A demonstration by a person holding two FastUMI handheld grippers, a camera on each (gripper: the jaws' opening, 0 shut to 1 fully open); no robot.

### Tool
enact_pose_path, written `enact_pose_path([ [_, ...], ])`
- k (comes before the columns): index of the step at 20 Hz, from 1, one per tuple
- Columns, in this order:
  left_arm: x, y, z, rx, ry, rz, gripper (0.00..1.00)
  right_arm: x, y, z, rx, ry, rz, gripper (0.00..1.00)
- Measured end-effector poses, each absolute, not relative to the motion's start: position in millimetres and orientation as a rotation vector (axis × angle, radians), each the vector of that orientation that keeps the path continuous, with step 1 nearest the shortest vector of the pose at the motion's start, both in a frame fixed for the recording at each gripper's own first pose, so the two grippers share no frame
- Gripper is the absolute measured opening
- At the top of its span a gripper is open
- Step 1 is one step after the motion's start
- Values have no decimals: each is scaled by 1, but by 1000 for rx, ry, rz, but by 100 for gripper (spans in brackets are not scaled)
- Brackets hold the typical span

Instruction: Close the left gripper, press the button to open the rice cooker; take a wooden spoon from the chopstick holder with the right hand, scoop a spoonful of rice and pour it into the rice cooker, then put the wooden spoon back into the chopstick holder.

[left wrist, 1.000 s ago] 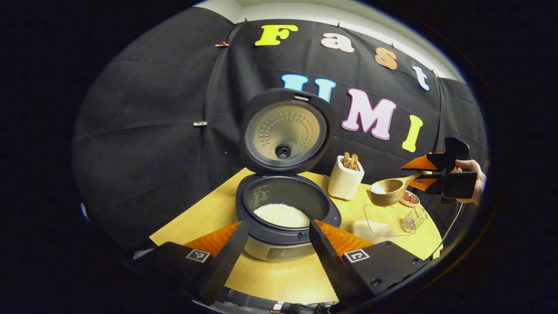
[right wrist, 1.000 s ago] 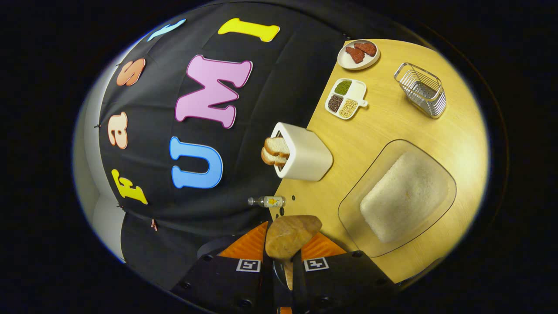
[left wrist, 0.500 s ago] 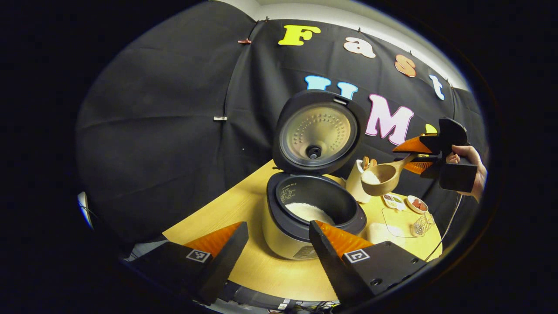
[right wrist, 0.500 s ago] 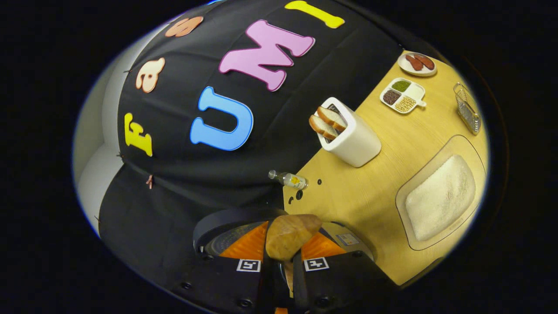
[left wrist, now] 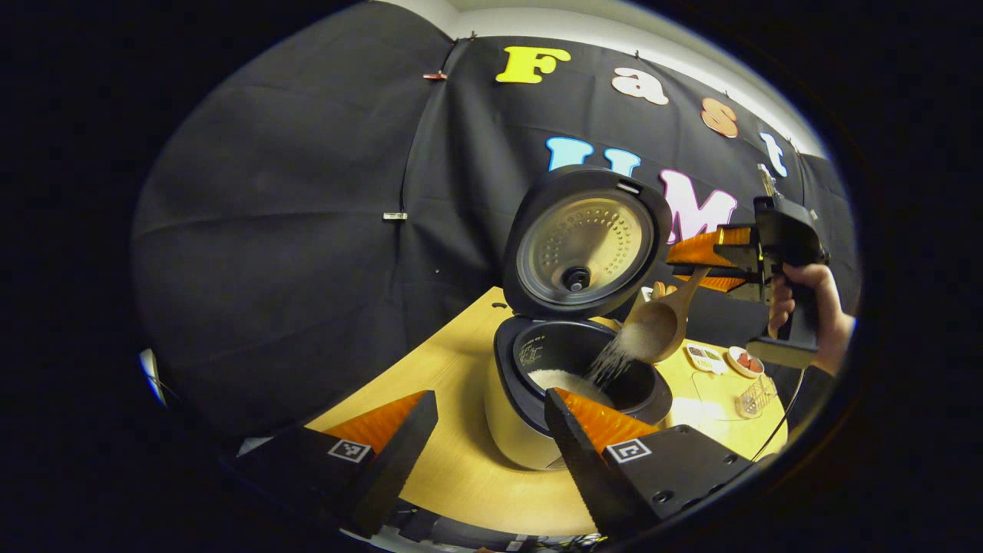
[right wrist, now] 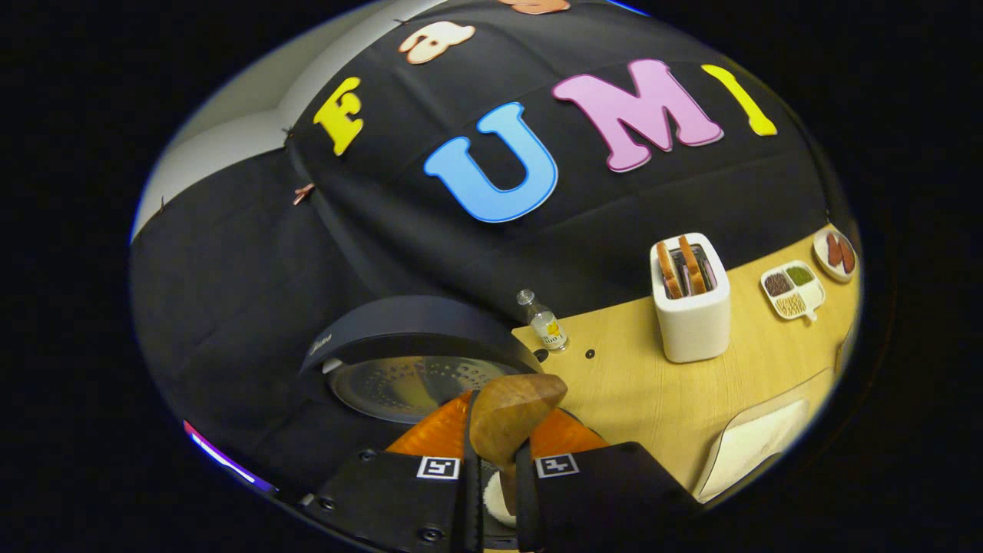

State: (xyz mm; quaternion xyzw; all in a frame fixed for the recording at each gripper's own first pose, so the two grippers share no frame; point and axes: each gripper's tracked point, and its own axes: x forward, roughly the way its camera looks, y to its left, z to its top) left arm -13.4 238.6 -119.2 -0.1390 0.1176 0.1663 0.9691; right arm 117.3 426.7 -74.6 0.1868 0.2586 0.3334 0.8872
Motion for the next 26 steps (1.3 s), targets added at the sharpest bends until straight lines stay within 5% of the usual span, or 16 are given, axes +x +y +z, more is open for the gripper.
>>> enact_pose_path([
  [21, -26, 244, -134, -321, 240, 347, 92, 41, 478, -110, -133, 297, 1101, 21],
  [26, -35, 241, -128, -309, 219, 366, 96, 35, 476, -108, -133, 288, 1074, 21],
])
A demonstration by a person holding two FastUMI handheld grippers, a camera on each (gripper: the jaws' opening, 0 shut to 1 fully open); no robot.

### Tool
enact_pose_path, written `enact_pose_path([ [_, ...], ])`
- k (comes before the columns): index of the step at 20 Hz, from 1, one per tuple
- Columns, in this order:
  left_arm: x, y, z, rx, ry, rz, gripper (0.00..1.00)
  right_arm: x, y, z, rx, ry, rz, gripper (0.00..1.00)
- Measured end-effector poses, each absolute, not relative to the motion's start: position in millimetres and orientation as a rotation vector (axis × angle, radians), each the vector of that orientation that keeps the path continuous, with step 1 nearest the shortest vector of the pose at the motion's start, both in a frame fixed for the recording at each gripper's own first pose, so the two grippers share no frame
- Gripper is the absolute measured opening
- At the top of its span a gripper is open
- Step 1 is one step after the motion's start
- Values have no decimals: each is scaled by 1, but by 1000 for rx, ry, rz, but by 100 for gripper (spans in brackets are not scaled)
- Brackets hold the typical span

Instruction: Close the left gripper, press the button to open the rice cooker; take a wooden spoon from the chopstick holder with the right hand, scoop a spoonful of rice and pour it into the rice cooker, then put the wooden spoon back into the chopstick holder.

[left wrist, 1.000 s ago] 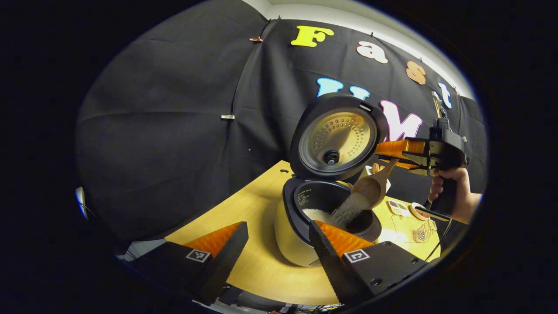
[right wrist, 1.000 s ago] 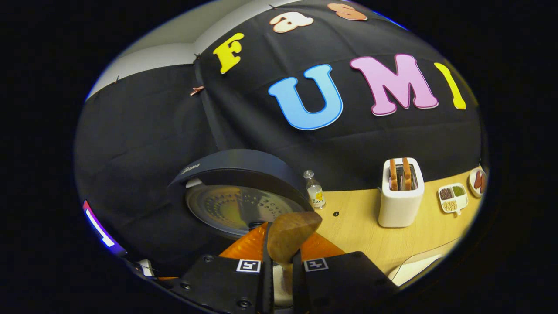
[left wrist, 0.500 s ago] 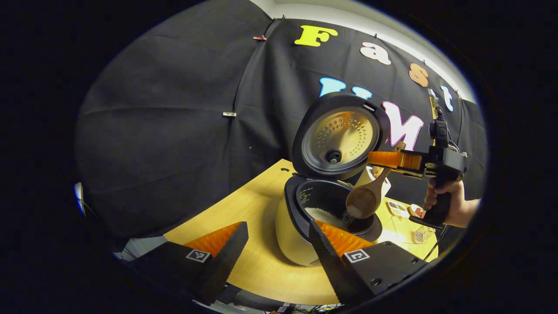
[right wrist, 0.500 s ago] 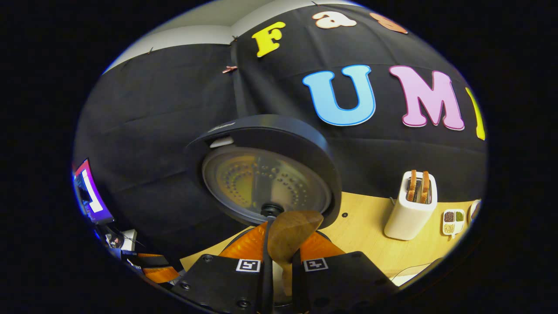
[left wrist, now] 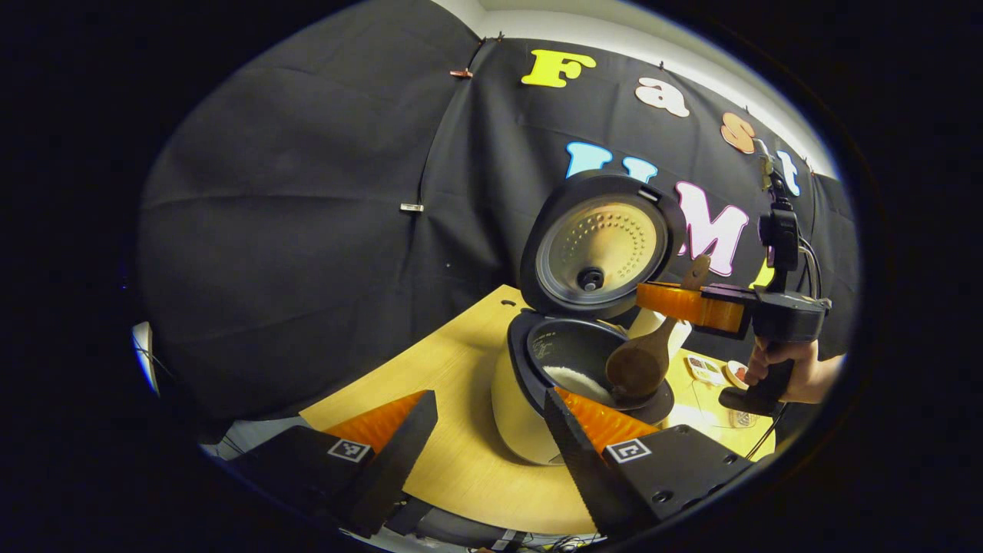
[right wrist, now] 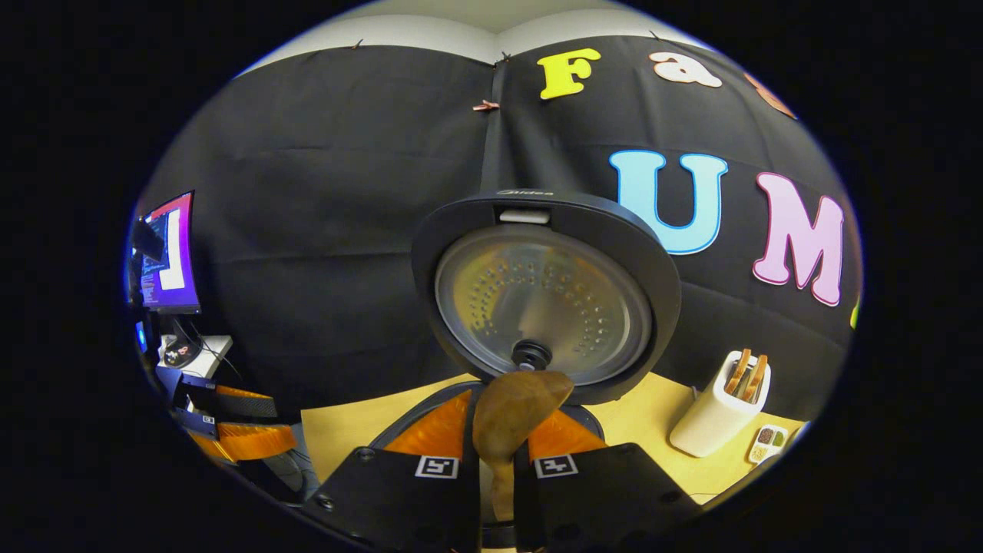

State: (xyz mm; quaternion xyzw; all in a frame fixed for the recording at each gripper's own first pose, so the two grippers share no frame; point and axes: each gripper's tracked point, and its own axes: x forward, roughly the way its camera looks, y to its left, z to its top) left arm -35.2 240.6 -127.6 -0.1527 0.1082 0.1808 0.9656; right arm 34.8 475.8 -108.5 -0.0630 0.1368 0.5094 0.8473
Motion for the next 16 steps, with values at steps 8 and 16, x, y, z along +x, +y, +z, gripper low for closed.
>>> enact_pose_path([
  [8, -37, 221, -117, -282, 203, 355, 95, 66, 454, -57, 190, 344, 936, 21],
  [16, -37, 198, -114, -261, 203, 334, 95, 18, 492, -82, -96, 222, 1139, 21],
])
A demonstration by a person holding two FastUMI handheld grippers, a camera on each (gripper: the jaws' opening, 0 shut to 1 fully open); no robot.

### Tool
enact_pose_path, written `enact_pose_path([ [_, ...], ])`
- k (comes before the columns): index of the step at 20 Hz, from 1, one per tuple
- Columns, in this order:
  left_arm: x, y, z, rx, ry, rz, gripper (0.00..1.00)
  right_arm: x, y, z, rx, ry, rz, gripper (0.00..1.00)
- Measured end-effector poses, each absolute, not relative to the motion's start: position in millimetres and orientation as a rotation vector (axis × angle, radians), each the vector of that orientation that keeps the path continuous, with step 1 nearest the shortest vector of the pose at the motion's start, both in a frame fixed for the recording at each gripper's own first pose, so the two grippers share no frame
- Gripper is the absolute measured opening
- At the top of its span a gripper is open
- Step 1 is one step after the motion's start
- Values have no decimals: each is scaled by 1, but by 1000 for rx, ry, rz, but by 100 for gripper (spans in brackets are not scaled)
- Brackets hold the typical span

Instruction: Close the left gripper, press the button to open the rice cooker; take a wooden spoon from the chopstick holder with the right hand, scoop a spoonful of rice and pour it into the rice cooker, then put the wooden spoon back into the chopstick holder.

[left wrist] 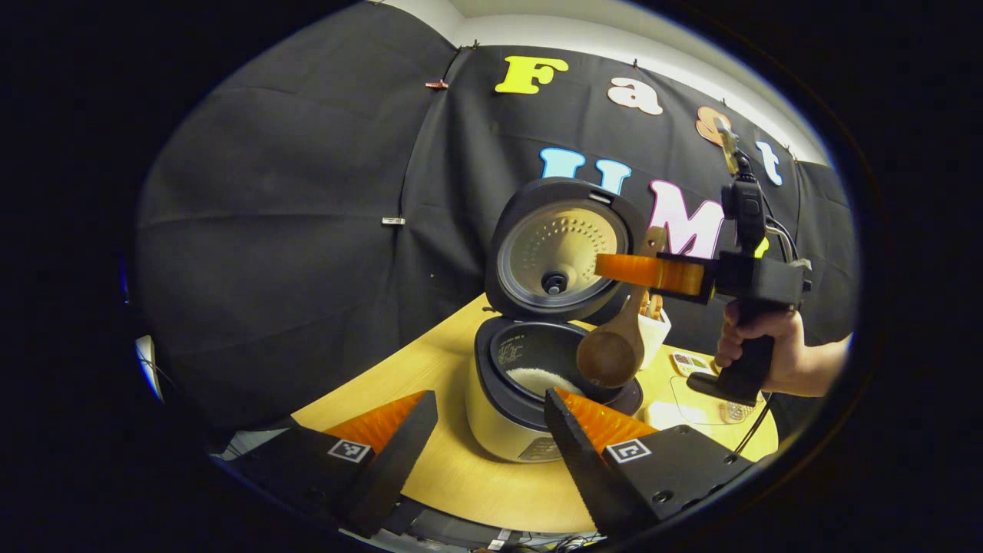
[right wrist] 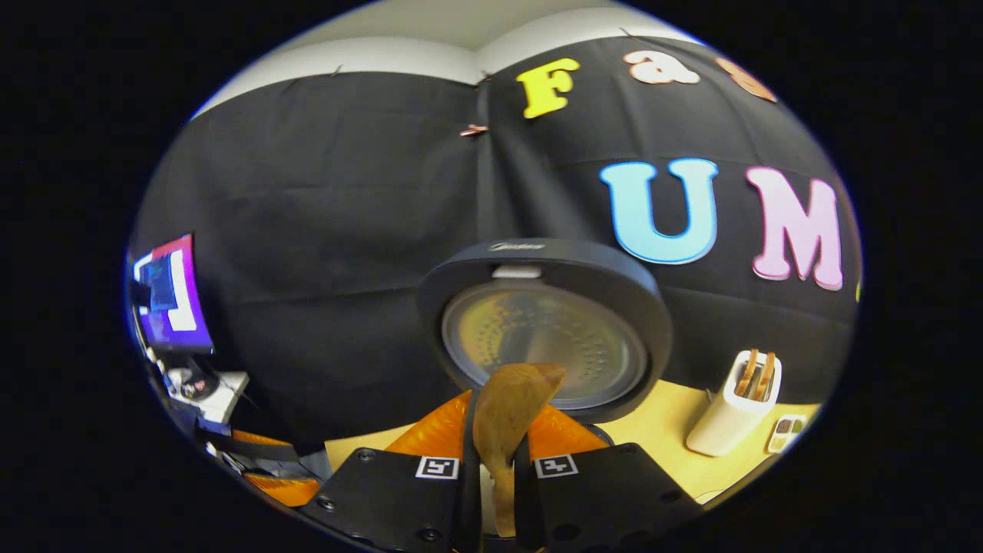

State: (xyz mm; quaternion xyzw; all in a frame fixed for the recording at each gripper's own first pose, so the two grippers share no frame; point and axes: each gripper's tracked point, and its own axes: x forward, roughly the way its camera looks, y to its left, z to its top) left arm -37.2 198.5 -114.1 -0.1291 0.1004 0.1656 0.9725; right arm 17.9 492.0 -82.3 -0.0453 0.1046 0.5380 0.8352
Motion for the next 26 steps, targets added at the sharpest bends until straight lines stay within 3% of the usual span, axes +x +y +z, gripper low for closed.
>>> enact_pose_path([
  [4, -43, 200, -114, -260, 206, 351, 95, -7, 495, -103, -135, 259, 1194, 21],
  [12, -38, 187, -96, -249, 189, 339, 96, 68, 432, -51, 214, 356, 949, 21],
  [16, -23, 168, -71, -246, 145, 304, 96, 122, 344, -40, 321, 380, 760, 21],
  [26, 17, 108, -16, -192, 91, 230, 95, 247, 66, -20, 519, 265, 226, 21],
])
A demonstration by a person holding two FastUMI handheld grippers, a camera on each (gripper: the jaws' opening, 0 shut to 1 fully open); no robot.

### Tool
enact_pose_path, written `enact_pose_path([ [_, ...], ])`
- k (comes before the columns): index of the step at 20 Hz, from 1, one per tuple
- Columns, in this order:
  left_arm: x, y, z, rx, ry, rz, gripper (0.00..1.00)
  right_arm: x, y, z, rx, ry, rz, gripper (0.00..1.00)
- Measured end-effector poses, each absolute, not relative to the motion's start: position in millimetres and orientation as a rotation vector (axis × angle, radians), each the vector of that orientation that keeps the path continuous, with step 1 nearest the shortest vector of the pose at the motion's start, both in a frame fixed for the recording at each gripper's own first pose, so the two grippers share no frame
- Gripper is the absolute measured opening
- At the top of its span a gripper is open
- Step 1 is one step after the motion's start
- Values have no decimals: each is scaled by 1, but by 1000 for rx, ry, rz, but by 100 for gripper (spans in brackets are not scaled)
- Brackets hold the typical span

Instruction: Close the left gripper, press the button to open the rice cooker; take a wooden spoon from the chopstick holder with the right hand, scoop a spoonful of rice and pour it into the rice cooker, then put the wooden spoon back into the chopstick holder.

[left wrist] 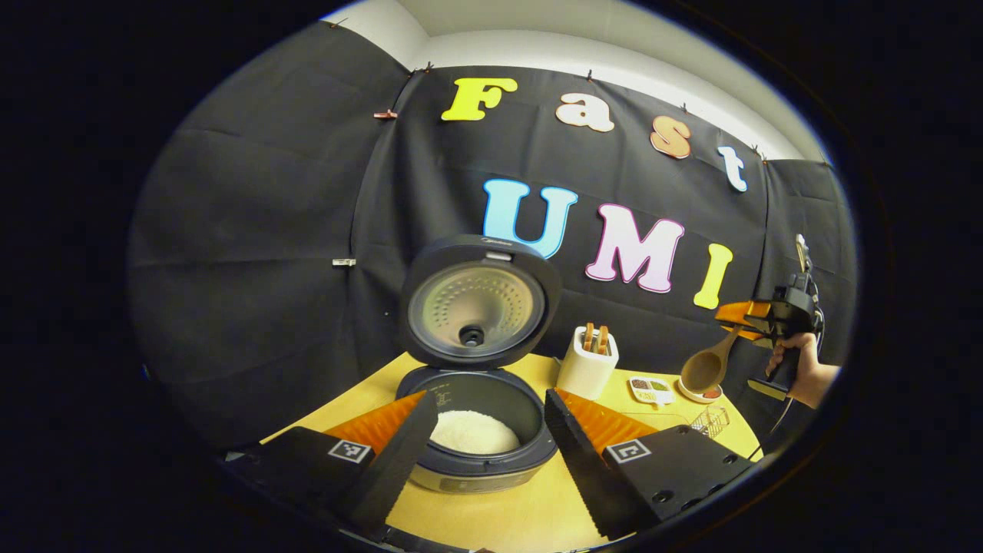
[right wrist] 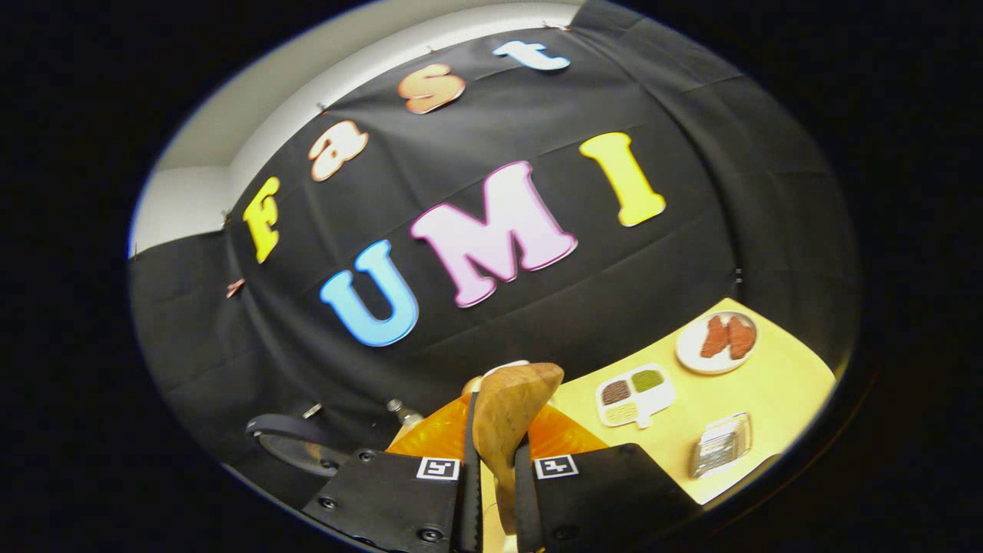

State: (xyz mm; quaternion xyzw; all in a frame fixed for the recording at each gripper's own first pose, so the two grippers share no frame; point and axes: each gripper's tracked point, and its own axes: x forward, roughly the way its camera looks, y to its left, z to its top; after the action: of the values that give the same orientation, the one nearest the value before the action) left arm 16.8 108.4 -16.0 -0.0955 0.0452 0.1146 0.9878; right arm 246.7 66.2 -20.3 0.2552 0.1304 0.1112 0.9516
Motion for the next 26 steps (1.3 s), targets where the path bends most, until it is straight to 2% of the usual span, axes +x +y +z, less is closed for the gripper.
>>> enact_pose_path([
  [5, 35, 87, -11, -170, 126, 276, 95, 267, -36, -59, 544, 275, 44, 21],
  [13, 31, 70, -12, -222, 149, 450, 95, 284, -120, -126, 526, 326, -108, 21],
  [22, 28, 75, 1, -207, 130, 569, 95, 285, -132, -209, 462, 436, -185, 21],
  [26, 32, 88, 20, -119, 102, 598, 95, 286, -117, -227, 472, 481, -190, 23],
])
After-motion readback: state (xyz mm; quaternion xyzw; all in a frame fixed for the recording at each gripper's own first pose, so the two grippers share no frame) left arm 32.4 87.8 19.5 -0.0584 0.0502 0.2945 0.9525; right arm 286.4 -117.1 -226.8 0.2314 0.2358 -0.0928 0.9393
